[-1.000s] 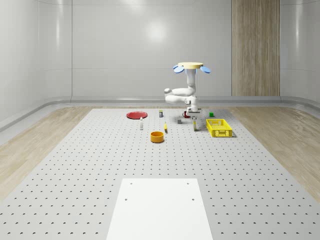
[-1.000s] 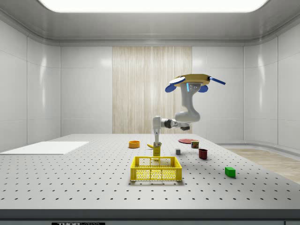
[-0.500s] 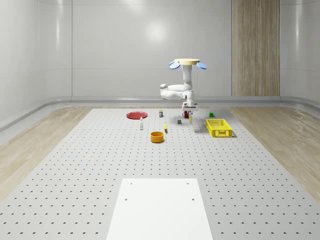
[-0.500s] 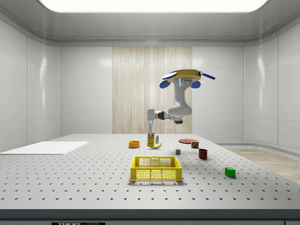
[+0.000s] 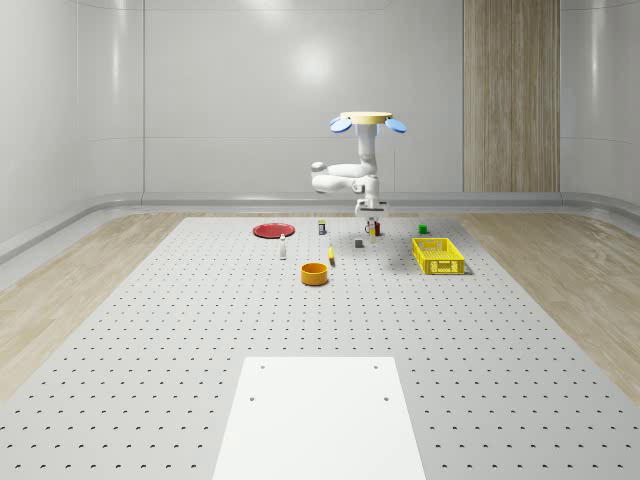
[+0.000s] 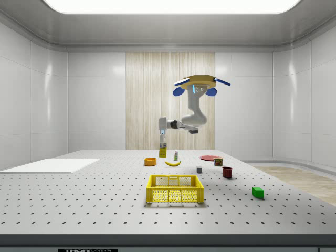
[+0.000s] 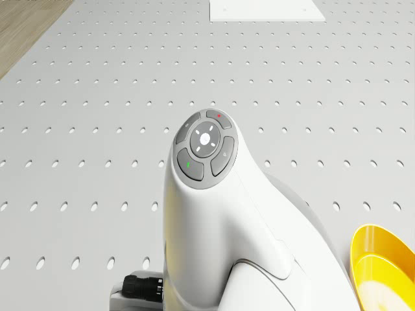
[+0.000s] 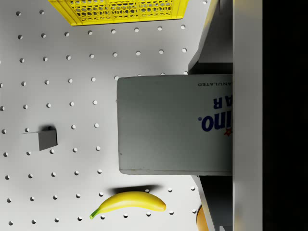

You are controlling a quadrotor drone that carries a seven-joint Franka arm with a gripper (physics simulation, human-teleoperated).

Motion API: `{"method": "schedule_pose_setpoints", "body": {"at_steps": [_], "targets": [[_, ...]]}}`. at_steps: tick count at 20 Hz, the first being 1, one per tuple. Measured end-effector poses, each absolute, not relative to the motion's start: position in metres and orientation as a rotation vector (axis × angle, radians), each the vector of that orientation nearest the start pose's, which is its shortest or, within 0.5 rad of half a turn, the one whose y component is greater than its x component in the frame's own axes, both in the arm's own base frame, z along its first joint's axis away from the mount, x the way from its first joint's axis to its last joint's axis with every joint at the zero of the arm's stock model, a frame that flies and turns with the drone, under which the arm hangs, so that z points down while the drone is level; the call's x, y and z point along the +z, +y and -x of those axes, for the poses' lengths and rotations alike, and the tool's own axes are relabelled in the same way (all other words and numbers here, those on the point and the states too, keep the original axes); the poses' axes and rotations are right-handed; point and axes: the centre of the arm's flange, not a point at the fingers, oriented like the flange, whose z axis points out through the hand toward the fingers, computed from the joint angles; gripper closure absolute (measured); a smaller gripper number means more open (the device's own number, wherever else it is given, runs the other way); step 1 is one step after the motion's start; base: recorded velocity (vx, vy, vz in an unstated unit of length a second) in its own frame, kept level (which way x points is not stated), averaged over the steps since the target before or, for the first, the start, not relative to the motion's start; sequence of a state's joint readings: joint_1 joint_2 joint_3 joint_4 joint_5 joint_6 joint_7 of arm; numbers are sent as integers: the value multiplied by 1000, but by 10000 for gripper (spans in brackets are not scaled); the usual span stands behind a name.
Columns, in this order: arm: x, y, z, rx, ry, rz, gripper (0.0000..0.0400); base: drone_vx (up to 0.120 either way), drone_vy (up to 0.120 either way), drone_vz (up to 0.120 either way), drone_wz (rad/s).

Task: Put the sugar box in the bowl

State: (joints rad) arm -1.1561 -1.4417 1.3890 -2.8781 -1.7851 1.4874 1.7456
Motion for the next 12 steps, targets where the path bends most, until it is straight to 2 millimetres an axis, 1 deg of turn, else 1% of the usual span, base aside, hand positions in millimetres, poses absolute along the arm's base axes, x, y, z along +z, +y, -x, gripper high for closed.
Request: {"method": "schedule_pose_setpoints", "body": {"at_steps": [2, 3, 12], "targets": [[483, 0, -307, 851, 4, 7, 233, 120, -120, 120, 0], [483, 0, -307, 851, 4, 7, 233, 120, -120, 40, 0], [483, 0, -307, 853, 4, 7, 233, 120, -120, 0, 0]]}}
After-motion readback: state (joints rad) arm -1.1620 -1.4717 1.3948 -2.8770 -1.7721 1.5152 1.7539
